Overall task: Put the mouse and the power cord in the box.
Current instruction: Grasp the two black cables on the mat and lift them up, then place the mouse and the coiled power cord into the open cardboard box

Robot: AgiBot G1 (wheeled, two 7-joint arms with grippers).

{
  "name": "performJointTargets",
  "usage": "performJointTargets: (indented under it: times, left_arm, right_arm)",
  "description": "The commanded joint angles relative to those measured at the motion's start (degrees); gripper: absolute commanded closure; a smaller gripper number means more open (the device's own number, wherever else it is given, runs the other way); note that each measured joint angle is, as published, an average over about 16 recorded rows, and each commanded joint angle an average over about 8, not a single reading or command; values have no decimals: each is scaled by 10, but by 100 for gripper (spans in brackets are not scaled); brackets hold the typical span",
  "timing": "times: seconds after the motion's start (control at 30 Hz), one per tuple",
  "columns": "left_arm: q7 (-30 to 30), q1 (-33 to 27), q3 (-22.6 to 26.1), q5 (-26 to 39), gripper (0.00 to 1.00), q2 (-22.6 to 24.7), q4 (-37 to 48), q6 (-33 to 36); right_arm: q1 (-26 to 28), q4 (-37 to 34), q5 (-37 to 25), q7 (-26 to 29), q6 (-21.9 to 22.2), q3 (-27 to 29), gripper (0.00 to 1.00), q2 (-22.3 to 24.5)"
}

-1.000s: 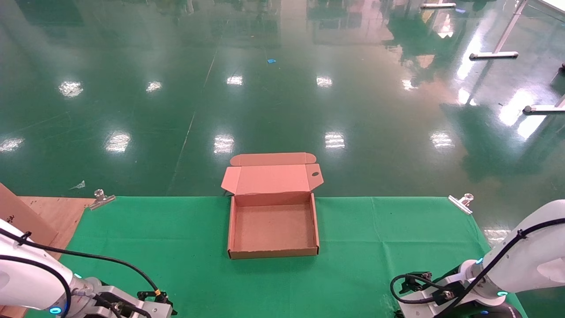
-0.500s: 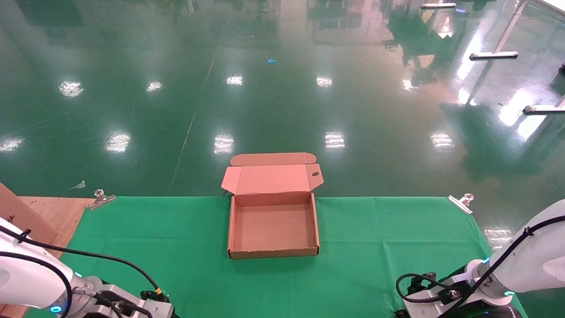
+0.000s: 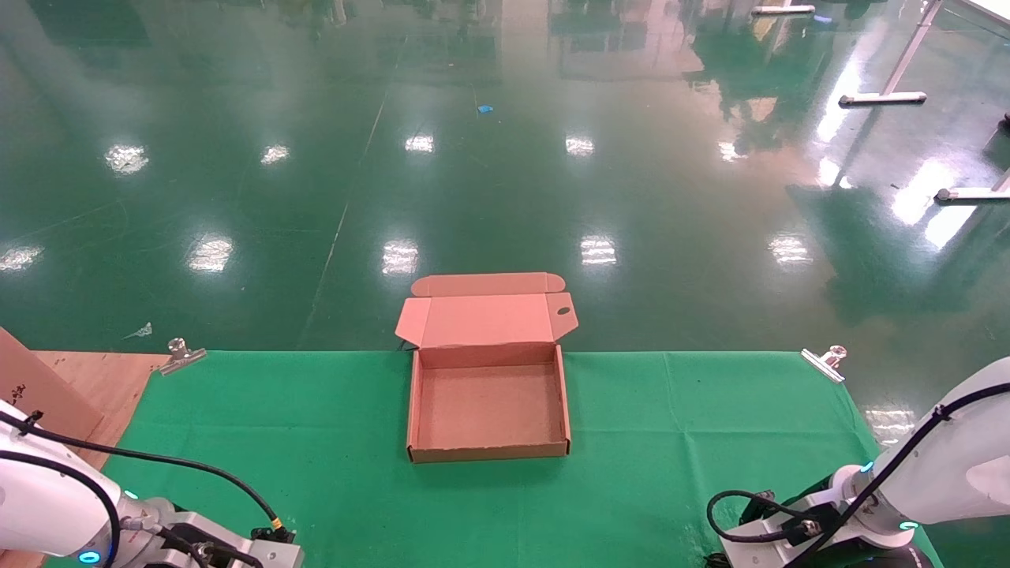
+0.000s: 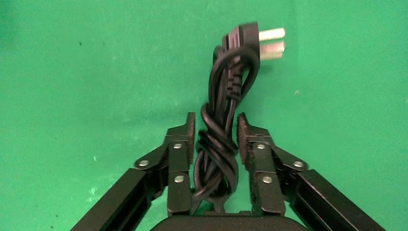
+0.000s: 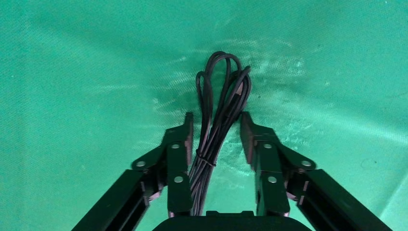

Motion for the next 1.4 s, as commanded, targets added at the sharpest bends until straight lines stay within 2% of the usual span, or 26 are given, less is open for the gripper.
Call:
performJointTargets:
  times: [0.03, 0.43, 0.73, 1.07, 1.4]
  left_arm:
    - [2, -1, -1, -2, 100, 0, 3, 2]
    - [9, -7, 0, 0, 100, -3, 14, 10]
    - [8, -36, 2, 3, 100, -15, 12, 30]
    - [-13, -115, 10, 17, 100, -16, -28, 74]
    - [-68, -207, 9, 21, 100, 5, -96, 100]
  right_arm:
    - [1, -4, 1, -3, 0, 0, 100, -1]
    - [11, -20, 7, -15, -4, 5, 100, -2]
    - [39, -22, 20, -24, -31, 14, 100, 7]
    - [109, -4, 45, -24, -99, 31, 100, 21]
    - [186, 41, 61, 21, -151, 42, 100, 7]
